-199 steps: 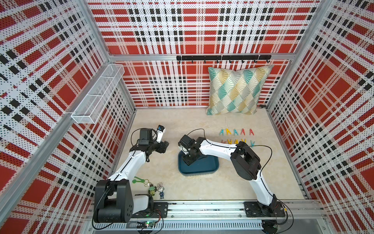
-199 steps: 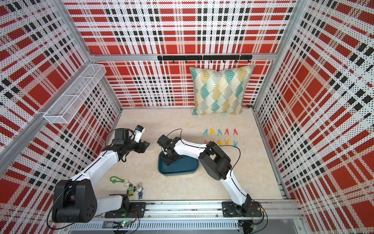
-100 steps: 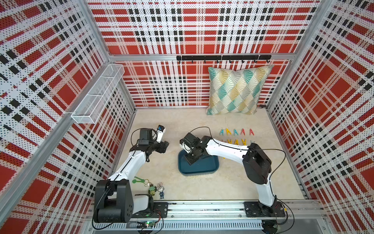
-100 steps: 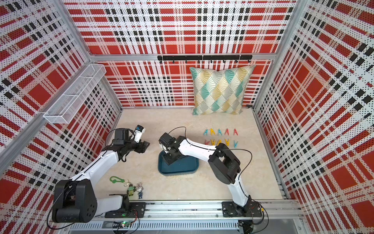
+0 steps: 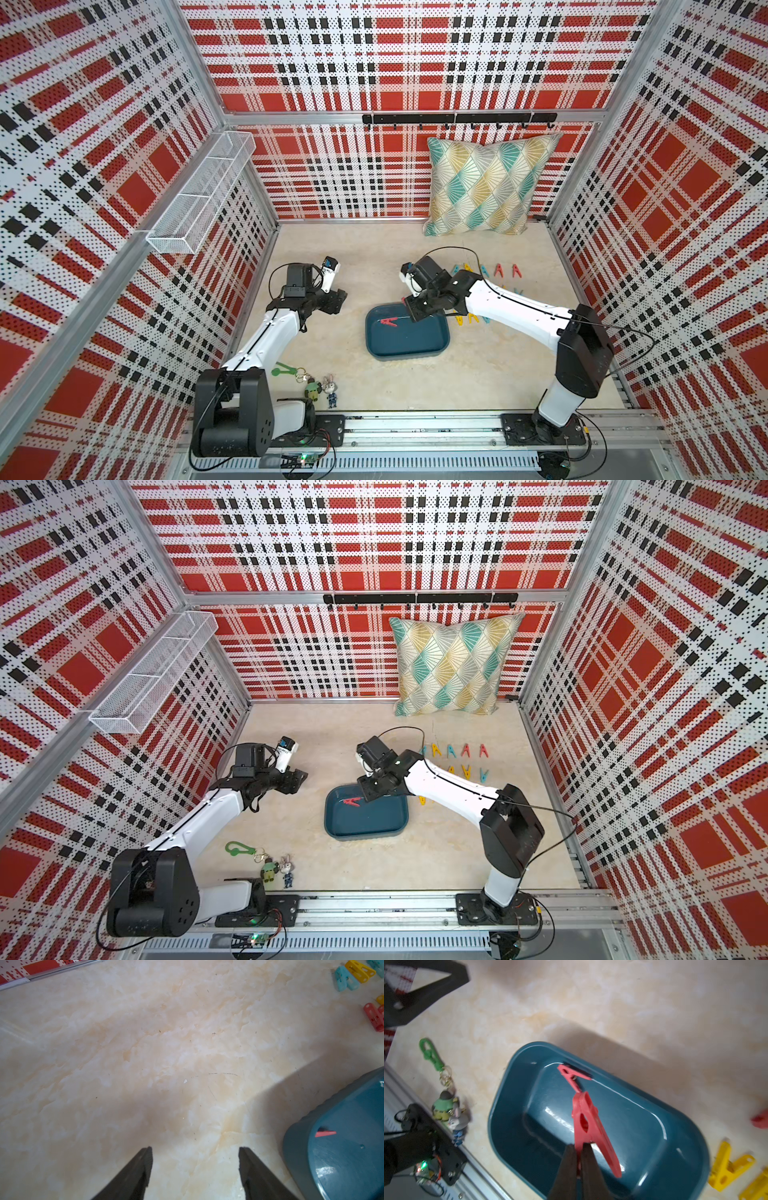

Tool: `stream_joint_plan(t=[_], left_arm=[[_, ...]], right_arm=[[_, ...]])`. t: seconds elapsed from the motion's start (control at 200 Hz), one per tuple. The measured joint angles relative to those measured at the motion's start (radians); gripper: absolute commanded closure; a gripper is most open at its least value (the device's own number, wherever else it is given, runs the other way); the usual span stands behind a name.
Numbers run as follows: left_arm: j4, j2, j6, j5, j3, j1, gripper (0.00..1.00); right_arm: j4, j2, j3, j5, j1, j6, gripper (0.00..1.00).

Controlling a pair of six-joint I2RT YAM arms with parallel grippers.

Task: Take the clothespins out of the storage box
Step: Pick up the clothespin from the storage box, then place the clothespin at the center of the board.

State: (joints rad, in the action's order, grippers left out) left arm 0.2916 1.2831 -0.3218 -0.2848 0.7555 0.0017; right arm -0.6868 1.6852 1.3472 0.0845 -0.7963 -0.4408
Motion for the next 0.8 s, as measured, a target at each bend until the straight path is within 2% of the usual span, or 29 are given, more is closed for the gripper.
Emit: stream_joint_plan(t=[0.296, 0.496, 0.802], left_arm=[[0.000, 0.000, 0.000, -0.003, 0.000, 0.000, 0.29], [0.000, 0.000, 0.000, -0.003, 0.000, 0.000, 0.29], [0.000, 0.000, 0.000, -0.004, 0.000, 0.000, 0.29]], right_arm=[[-0.008, -0.208, -0.260, -0.019, 0.304, -0.072, 1.00], [-0.014, -0.249, -0.401, 0.007, 0.515, -0.069, 1.00], [-0.006, -0.217, -0.455, 0.029, 0.639, -0.018, 1.00]])
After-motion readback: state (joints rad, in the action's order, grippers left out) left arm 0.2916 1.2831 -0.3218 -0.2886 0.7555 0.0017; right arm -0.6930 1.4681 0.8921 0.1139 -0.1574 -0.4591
